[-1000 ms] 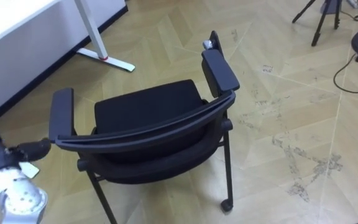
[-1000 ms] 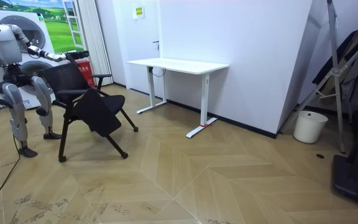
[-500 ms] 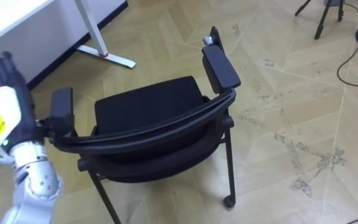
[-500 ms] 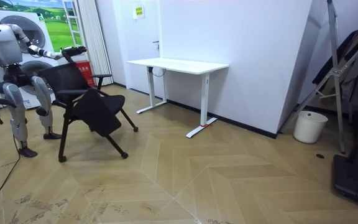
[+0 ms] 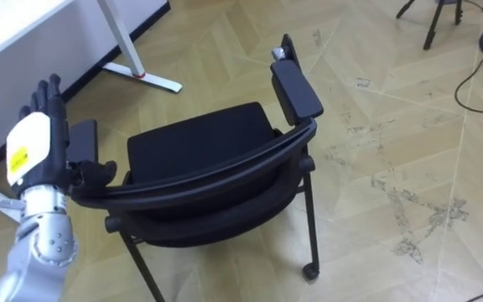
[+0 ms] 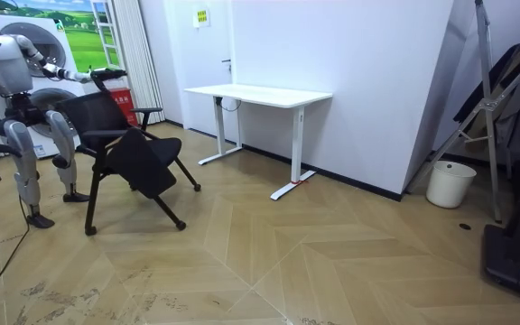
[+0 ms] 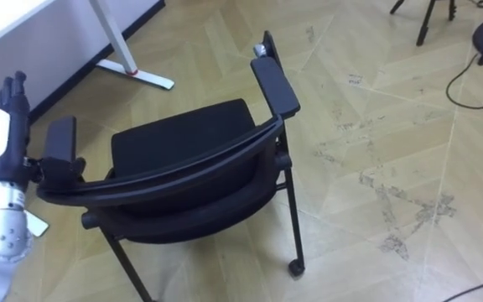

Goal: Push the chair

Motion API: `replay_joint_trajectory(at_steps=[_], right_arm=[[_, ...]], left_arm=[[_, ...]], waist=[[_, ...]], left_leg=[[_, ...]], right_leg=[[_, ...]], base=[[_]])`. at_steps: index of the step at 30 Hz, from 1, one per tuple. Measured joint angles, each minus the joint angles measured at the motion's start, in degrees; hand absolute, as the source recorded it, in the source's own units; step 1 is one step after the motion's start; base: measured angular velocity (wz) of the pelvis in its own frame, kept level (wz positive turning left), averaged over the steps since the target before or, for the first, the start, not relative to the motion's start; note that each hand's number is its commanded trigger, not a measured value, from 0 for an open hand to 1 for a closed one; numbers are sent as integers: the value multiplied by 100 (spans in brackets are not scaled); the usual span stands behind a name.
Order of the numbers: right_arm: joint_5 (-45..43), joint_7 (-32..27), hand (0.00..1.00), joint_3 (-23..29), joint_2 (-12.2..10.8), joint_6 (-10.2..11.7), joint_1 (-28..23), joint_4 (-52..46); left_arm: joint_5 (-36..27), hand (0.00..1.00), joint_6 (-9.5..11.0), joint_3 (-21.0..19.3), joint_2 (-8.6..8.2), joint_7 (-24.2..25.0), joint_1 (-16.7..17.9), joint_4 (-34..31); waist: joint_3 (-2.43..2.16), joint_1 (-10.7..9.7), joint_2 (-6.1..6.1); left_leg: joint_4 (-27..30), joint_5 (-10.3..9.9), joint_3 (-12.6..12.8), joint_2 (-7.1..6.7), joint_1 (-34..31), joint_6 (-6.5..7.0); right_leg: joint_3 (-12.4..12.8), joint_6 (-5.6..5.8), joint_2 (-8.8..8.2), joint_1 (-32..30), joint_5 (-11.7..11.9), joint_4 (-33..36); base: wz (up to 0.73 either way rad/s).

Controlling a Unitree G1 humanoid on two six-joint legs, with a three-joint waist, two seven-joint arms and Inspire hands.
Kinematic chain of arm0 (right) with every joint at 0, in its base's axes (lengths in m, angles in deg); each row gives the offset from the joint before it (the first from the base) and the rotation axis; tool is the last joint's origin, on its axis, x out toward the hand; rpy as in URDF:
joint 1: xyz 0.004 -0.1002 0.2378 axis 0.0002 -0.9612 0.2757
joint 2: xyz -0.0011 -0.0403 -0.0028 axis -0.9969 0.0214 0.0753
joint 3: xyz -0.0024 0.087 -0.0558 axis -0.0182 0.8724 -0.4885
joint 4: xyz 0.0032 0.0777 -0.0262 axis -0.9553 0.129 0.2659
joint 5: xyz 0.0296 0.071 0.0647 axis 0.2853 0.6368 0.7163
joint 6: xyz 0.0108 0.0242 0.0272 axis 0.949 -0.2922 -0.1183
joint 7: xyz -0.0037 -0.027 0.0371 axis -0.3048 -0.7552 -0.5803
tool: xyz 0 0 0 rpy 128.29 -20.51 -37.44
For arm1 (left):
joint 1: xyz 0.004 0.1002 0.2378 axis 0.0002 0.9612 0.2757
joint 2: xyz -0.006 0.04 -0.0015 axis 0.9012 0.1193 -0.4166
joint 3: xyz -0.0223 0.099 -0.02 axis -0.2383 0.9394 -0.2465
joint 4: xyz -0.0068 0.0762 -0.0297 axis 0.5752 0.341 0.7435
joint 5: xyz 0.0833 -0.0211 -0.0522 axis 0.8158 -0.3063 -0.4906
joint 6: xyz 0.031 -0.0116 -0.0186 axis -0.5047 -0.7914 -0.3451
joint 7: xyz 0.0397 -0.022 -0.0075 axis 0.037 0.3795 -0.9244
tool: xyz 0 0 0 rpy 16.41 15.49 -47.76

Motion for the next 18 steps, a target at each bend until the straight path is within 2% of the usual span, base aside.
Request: replay_joint_trajectory(at_steps=[3, 6, 10, 14, 16, 18], right_arm=[[-21, -5, 0, 32, 1, 0, -11, -1], [3, -17, 0, 39, 67, -1, -16, -9], [51, -22, 0, 129, 256, 0, -26, -8], [51, -99, 0, 332, 276, 5, -60, -9], [5, -135, 0, 351, 263, 4, -63, -9], [-51, -137, 0, 372, 265, 4, -53, -10]], left_arm=[[253, 0, -6, -45, 154, 115, -16, -142], [249, 0, -49, -59, 254, 287, -16, -399], [245, 0, -98, -81, 393, 560, -16, -477], [239, 0, -173, -231, 417, 860, -17, -608], [239, 0, -269, -267, 482, 1054, -32, -906], [238, 0, -315, -269, 583, 1226, -95, -1164]], waist=[[17, 15, 38], [38, 29, 115], [7, 22, 273], [-1, 33, 282], [-3, 46, 269], [16, 74, 236]], left_leg=[[0, 0, 11, 1, 5, 0], [5, 0, 16, 1, -4, 0], [-2, 0, 19, 1, 13, 0], [-9, 0, 18, 2, 26, 0], [9, 0, 8, 1, -13, 0], [18, 0, 4, 1, -37, 0]], right_leg=[[4, -1, 0, -4, 1, -4], [12, -3, 0, -16, 2, -3], [21, -3, 0, -13, 2, -1], [11, -3, 1, 1, 2, -2], [4, -3, 0, -15, 2, -2], [4, -3, 0, -35, 2, -1]], base=[[0], [0], [0], [0], [3], [0]])
